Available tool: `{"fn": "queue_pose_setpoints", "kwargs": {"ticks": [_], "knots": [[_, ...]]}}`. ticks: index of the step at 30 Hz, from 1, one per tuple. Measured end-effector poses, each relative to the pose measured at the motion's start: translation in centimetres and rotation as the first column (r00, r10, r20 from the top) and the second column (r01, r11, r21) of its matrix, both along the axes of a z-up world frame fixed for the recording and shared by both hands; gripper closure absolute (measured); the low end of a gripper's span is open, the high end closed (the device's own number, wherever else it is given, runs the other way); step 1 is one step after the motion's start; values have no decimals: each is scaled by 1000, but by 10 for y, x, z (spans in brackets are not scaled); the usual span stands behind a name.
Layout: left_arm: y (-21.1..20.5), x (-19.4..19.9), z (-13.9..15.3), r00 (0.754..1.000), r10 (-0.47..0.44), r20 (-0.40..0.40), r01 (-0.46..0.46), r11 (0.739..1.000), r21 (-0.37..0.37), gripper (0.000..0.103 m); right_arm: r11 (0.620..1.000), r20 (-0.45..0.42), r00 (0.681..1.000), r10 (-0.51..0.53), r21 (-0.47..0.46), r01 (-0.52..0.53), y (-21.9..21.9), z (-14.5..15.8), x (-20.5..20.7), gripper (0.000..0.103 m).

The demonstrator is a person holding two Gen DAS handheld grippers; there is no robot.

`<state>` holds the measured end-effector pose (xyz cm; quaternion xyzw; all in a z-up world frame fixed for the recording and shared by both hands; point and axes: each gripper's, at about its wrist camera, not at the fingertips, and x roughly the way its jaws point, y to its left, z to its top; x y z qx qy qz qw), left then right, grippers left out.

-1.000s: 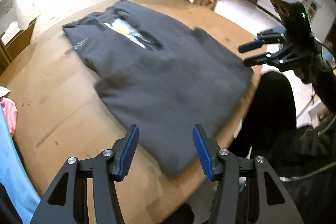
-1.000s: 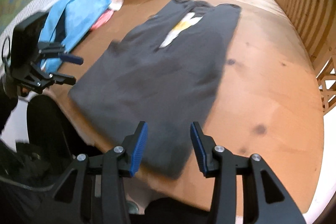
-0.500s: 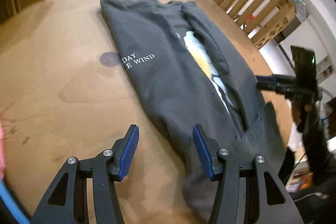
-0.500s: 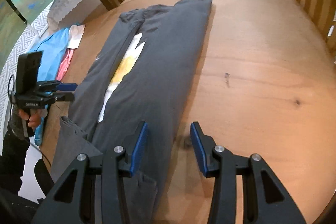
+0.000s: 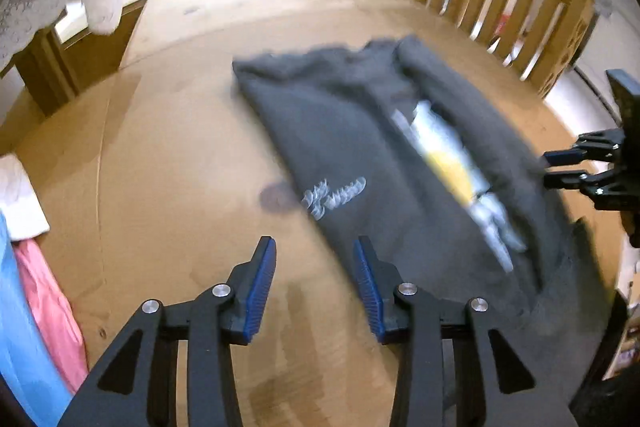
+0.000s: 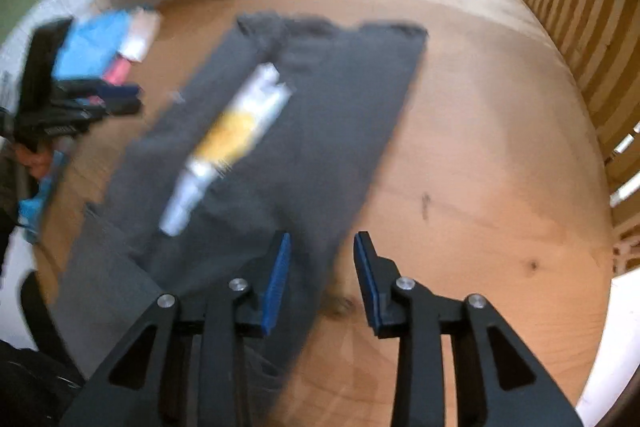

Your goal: Fold clothes

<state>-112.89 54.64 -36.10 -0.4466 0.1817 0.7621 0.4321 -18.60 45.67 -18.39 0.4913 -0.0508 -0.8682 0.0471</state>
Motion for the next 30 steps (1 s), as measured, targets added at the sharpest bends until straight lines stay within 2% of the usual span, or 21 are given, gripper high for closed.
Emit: {"fn": "queue_pose_setpoints", "kwargs": {"ticks": [1,4,5,7,10,12,15,18,21,23,24,30], "knots": [[1,-1,6,999,-19,36,17,999,51,63,1000,-28,1000,4,-27,-5,0,6,0,69],[7,11,10,996,-77,54,73,995,65,63,999,-16,1000,15,-28,-16,-4,2,-2,68],[7,21,12,994,-104,35,101,993,58,63,1000,1,1000,16,-19,-16,-7,-1,-2,69],[-2,43,16,987,-161,7,161,986,41,63,998,-18,999,48,-37,-49,-10,2,21,68],[-25,103,25,957,-285,-58,285,959,-8,62,991,-55,993,107,-72,-111,-20,9,72,68],[-36,139,29,928,-361,-89,359,932,-42,56,983,-54,988,145,-102,-150,-31,7,110,68],[-53,196,22,893,-448,-50,446,894,-55,55,968,-2,974,225,-117,-223,-60,-13,155,69],[-57,232,7,867,-498,12,497,865,-67,55,967,-5,968,251,-55,-250,-72,-11,169,67],[-52,257,-12,846,-533,-25,522,836,-168,55,961,-7,961,277,7,-277,-84,-9,183,67],[-54,270,-15,828,-554,-86,529,823,-205,50,955,-8,956,294,48,-293,-91,-7,193,57],[-55,273,-15,822,-563,-81,538,816,-213,48,951,-8,953,303,69,-301,-95,-7,198,56],[-49,266,-15,835,-548,-56,525,823,-219,46,932,13,943,332,149,-331,-110,-12,212,55]]}}
